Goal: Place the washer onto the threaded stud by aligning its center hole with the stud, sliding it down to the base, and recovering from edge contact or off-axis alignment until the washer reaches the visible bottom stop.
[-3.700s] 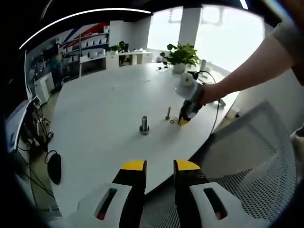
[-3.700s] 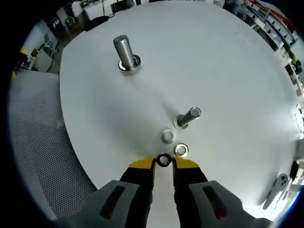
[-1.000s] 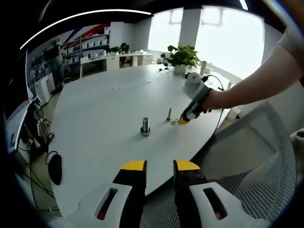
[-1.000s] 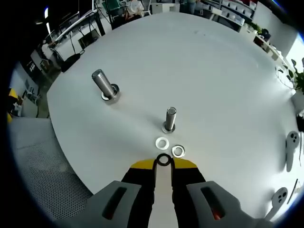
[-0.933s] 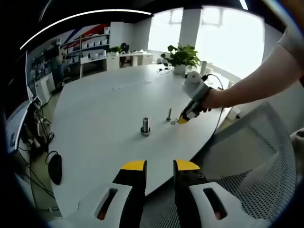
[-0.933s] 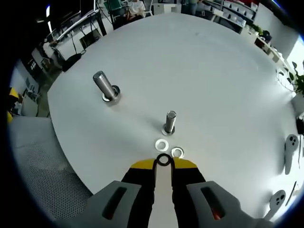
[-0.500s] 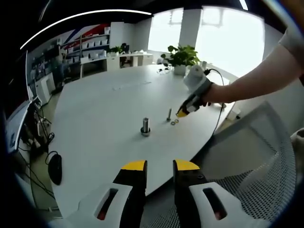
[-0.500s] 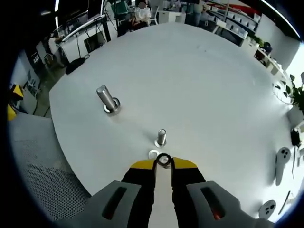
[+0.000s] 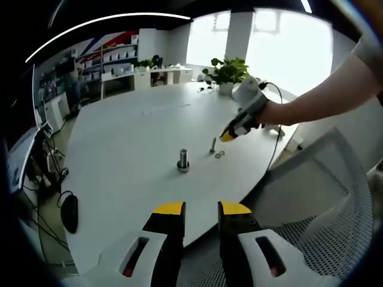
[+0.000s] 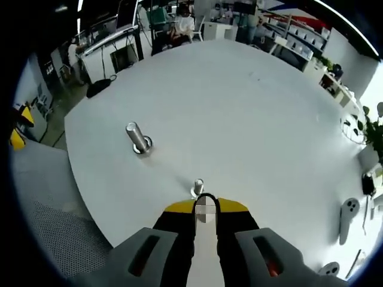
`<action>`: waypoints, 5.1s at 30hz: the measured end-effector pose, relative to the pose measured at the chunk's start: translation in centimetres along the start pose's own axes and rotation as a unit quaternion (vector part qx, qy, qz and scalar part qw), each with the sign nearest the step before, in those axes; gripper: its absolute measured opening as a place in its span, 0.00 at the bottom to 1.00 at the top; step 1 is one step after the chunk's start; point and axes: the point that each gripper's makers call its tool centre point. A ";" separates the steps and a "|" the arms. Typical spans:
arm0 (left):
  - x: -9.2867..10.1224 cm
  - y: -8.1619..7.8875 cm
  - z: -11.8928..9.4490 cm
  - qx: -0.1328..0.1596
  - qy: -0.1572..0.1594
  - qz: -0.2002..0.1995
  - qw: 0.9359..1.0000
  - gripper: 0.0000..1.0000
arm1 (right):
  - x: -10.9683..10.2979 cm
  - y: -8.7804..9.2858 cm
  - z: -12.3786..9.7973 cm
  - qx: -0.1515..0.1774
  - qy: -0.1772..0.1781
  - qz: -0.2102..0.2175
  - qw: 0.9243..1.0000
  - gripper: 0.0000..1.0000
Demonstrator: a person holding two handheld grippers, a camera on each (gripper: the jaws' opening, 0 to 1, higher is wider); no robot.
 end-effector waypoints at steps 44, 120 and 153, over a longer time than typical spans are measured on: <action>-0.1 -0.1 -0.2 0.003 -0.003 -0.001 1.000 0.19 | -0.8 -1.4 1.2 -0.031 -0.010 -0.027 0.999 0.14; -0.5 0.8 0.1 -0.023 -0.017 0.001 1.000 0.18 | -0.2 4.2 3.2 -0.113 -0.057 -0.064 0.990 0.20; -0.8 1.3 0.1 -0.036 -0.028 0.005 0.999 0.17 | -0.7 5.2 4.4 -0.184 -0.099 -0.163 0.964 0.18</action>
Point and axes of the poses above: the point that each gripper's makers call its tool centre point, and the gripper's own axes: z roughly forward along the fingers, x roughly to its right, y roughly out of its underside, and after that the axes turned 4 degrees about -y, right-handed
